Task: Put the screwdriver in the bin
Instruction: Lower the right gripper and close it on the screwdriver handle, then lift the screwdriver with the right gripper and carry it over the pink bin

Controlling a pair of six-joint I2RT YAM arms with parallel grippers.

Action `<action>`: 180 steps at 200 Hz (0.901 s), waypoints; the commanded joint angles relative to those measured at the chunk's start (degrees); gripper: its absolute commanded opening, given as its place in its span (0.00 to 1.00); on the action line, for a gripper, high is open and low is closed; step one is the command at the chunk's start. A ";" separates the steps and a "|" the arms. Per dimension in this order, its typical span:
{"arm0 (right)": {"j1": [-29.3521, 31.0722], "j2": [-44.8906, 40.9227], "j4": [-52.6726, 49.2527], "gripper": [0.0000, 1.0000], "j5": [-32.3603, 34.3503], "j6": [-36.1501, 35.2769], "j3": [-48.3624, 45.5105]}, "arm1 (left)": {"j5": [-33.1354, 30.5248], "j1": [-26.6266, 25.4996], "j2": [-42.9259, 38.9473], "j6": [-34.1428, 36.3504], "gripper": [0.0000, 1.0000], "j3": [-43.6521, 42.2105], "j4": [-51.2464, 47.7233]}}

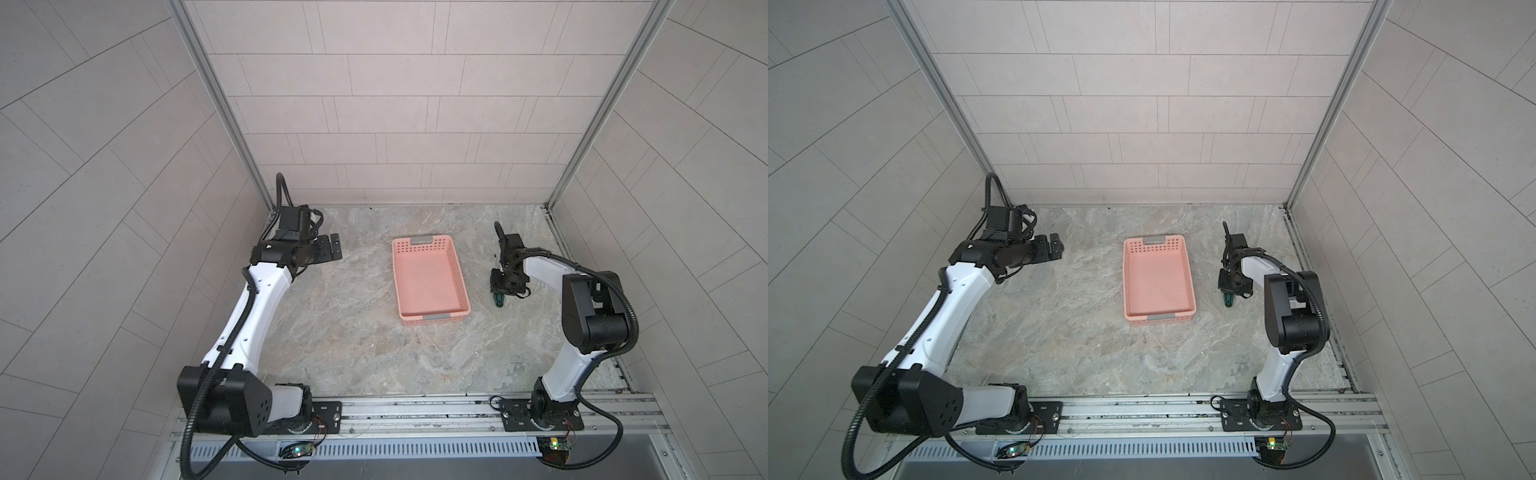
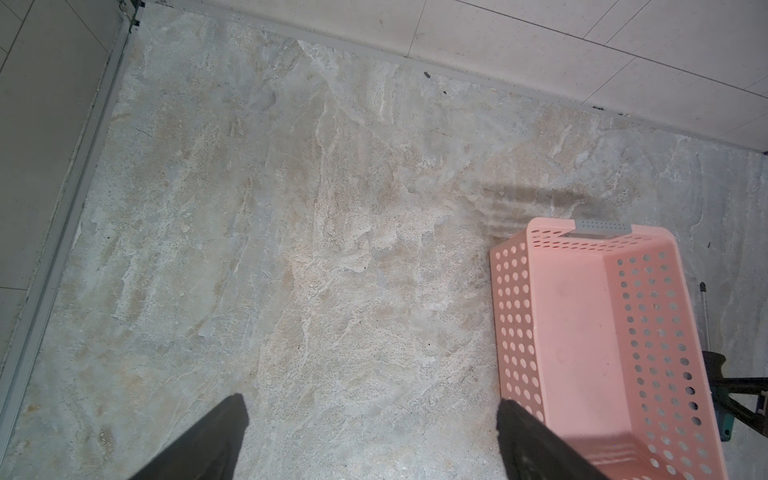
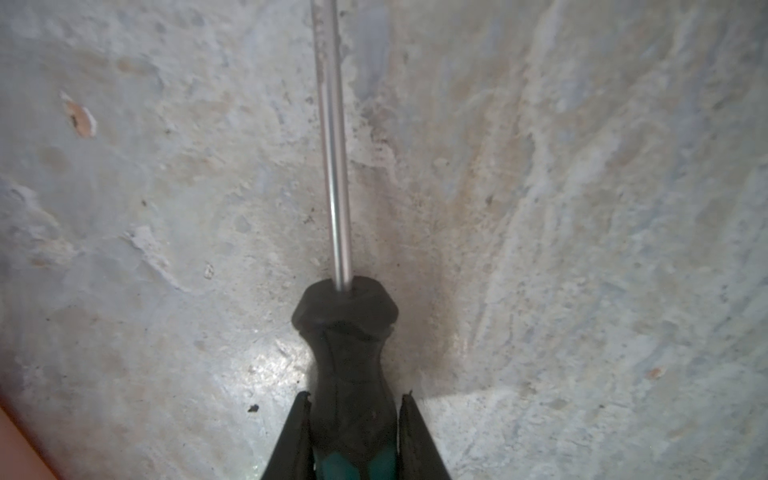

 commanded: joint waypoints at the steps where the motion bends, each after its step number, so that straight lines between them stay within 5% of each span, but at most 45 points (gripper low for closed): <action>1: -0.05 -1.37 -0.98 0.06 1.32 -0.05 -0.03 | -0.51 -0.29 0.08 -0.18 1.00 -0.39 -0.13; 128: 0.47 -14.62 -10.53 0.00 1.63 -2.37 4.01 | -0.93 -0.29 -0.53 -0.19 1.00 -0.37 -0.33; 180: 7.16 -19.02 -17.71 0.00 2.32 -2.23 10.49 | -0.89 -0.30 -1.01 -0.35 1.00 -0.50 -0.24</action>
